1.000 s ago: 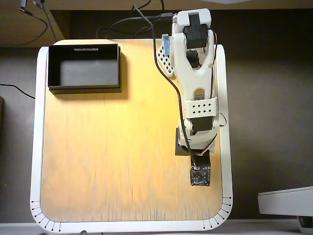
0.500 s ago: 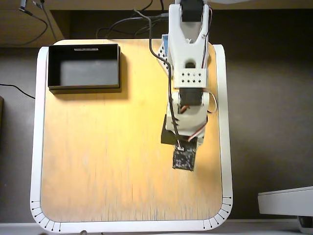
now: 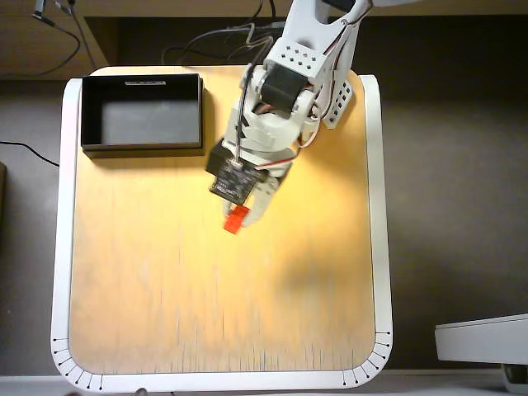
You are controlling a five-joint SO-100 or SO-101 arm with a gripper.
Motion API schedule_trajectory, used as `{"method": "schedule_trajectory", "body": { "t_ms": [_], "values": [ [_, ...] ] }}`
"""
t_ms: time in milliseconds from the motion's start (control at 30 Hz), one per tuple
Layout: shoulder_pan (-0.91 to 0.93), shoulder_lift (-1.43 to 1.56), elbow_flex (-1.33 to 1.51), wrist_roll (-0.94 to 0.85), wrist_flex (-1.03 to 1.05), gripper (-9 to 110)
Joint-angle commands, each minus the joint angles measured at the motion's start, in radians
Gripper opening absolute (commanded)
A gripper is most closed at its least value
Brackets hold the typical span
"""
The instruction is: Grasp a lego block and put it in the bin.
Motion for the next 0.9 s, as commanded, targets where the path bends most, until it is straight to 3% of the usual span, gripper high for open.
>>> {"method": "schedule_trajectory", "body": {
  "t_ms": [0, 167, 433, 867],
  "values": [
    [0.209, 0.046, -0.112, 0.023, 0.006, 0],
    [0.382, 0.069, -0.112, 0.006, 0.008, 0],
    [0.618, 0.087, -0.118, 0.133, 0.020, 0],
    [0.811, -0.017, -0.190, 0.169, 0.020, 0]
  ]
}}
